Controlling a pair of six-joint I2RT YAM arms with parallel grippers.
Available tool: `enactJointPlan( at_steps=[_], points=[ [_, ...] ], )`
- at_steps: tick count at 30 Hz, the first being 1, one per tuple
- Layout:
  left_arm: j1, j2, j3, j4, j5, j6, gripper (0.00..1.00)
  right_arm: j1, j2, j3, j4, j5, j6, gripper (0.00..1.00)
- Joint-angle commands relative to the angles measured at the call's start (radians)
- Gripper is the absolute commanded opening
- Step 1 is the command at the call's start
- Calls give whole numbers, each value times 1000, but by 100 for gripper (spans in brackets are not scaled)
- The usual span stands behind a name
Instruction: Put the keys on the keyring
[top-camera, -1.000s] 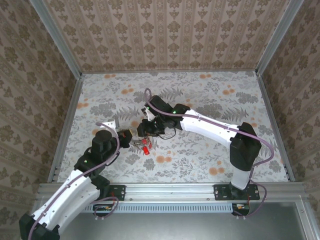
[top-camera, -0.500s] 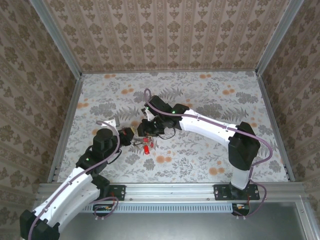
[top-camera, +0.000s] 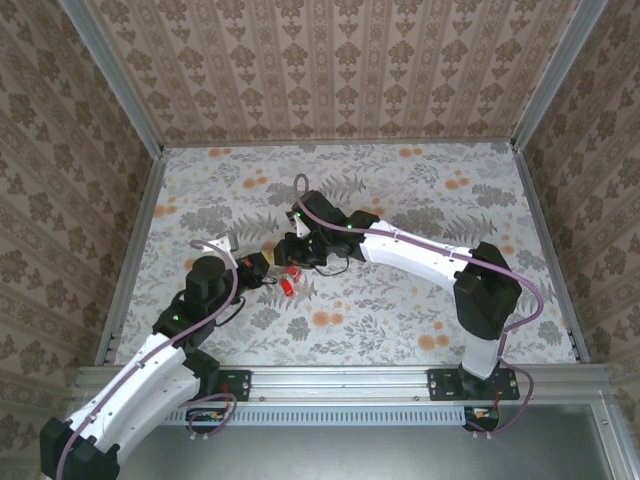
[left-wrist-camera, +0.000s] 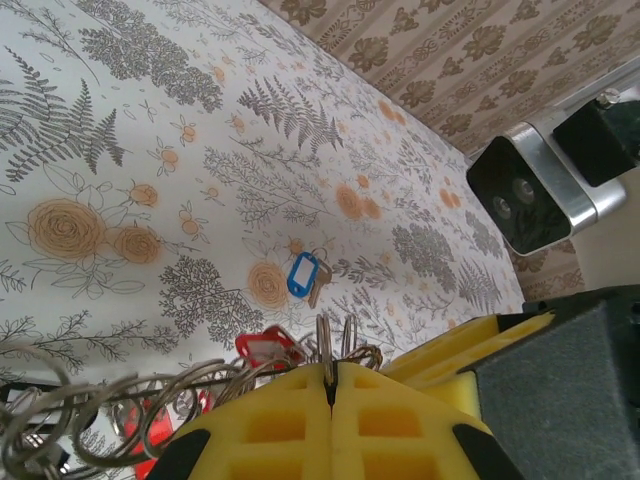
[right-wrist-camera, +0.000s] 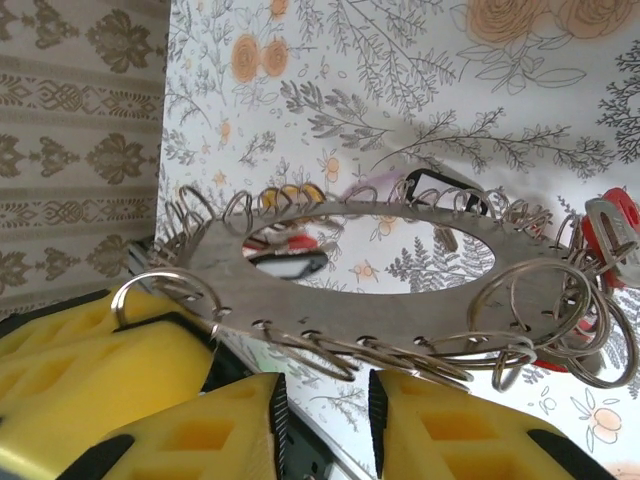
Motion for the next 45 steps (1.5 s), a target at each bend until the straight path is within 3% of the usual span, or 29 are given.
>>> enactJointPlan(
  at_steps=[1,14,24,40,45],
  points=[
    [-11,-3,13,88,20,-20,0,-5,-9,-32,63,36,28,32],
    [-12,0,3,96,21,-14,0,-11,-86,-161,320,40,55,30],
    [-13,3,-1,102,5,-12,0,-12,-155,-183,303,61,38,37],
    [-16,10,-5,115,4,-10,0,-20,-110,-158,214,71,57,37],
    [-16,8,-8,114,0,10,0,-23,-166,-197,208,92,47,37]
  ],
)
